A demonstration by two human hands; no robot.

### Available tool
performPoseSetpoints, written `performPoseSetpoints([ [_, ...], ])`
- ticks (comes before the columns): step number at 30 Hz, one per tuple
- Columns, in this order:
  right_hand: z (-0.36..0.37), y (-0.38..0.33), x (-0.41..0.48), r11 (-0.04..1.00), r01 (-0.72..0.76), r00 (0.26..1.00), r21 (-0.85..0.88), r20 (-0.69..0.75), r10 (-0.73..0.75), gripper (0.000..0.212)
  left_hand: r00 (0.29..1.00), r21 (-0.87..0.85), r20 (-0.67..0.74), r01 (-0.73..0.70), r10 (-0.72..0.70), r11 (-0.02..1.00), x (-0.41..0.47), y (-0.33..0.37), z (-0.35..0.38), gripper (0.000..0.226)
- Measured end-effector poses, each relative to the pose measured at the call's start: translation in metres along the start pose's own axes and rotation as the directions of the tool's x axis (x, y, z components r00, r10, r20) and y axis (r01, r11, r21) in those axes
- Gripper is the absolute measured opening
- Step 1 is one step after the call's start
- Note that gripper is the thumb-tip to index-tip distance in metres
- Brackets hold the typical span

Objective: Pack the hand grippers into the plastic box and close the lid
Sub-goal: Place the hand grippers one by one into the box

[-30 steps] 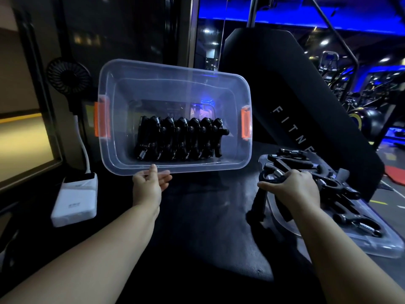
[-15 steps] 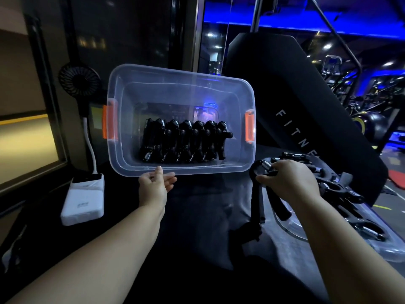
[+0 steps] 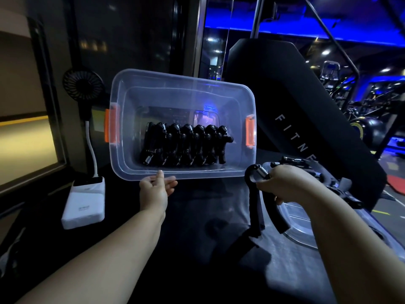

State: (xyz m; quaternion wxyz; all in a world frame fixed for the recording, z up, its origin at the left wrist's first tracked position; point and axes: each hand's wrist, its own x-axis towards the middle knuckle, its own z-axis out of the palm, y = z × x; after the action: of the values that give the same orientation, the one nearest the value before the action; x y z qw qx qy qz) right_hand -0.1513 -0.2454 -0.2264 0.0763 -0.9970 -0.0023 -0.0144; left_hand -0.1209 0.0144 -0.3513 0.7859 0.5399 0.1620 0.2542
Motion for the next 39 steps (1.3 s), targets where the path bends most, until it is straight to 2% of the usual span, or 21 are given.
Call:
performPoseSetpoints([
  [3, 0.006, -0.002, 0.000, 0.992, 0.102, 0.992, 0.071, -0.078, -0.097, 0.023, 1.000, -0.003, 0.007, 0.001, 0.000, 1.000, 0.000, 0.000, 0.000, 0.035],
  [4, 0.007, -0.005, -0.001, 0.982, 0.122, 0.991, 0.145, -0.076, -0.112, 0.036, 1.000, -0.003, 0.009, 0.001, -0.001, 1.000, 0.000, 0.000, 0.001, 0.035],
  [6, 0.005, -0.009, -0.004, 0.954, 0.148, 0.989, 0.260, -0.013, -0.150, 0.076, 1.000, -0.005, 0.013, 0.004, -0.004, 1.000, -0.001, 0.000, 0.001, 0.036],
  [8, 0.002, -0.017, -0.007, 0.952, 0.195, 0.977, 0.237, 0.043, -0.210, 0.087, 1.000, -0.009, 0.015, 0.009, -0.009, 1.000, -0.001, 0.000, 0.001, 0.036],
  [10, 0.001, -0.026, -0.009, 0.953, 0.249, 0.962, 0.173, 0.067, -0.264, 0.083, 1.000, -0.019, 0.012, 0.017, -0.017, 1.000, -0.002, 0.000, 0.001, 0.035],
  [13, 0.001, -0.038, -0.009, 0.940, 0.249, 0.961, 0.235, 0.063, -0.270, 0.074, 1.000, -0.039, 0.009, 0.025, -0.025, 0.999, -0.004, 0.002, 0.000, 0.031],
  [16, -0.005, -0.050, -0.003, 0.905, 0.282, 0.959, 0.318, -0.073, -0.273, 0.071, 1.000, -0.063, -0.003, 0.028, -0.028, 0.998, -0.006, 0.007, 0.001, 0.025],
  [20, -0.017, -0.072, 0.007, 0.738, 0.368, 0.927, 0.566, -0.291, -0.239, 0.069, 1.000, -0.067, 0.006, -0.003, 0.003, 0.998, -0.010, 0.010, -0.001, 0.023],
  [25, -0.015, -0.114, 0.027, 0.575, 0.416, 0.910, 0.705, -0.321, -0.265, 0.083, 1.000, -0.075, 0.018, 0.015, -0.014, 0.997, -0.005, 0.008, -0.003, 0.033],
  [32, 0.006, -0.183, 0.054, 0.619, 0.456, 0.889, 0.639, -0.348, -0.297, 0.086, 0.999, -0.130, 0.034, 0.018, -0.014, 0.991, -0.006, 0.005, -0.001, 0.037],
  [39, 0.035, -0.241, 0.089, 0.670, 0.427, 0.904, 0.607, -0.272, -0.330, 0.090, 0.999, -0.108, 0.052, 0.005, 0.000, 0.994, -0.004, 0.002, -0.004, 0.049],
])
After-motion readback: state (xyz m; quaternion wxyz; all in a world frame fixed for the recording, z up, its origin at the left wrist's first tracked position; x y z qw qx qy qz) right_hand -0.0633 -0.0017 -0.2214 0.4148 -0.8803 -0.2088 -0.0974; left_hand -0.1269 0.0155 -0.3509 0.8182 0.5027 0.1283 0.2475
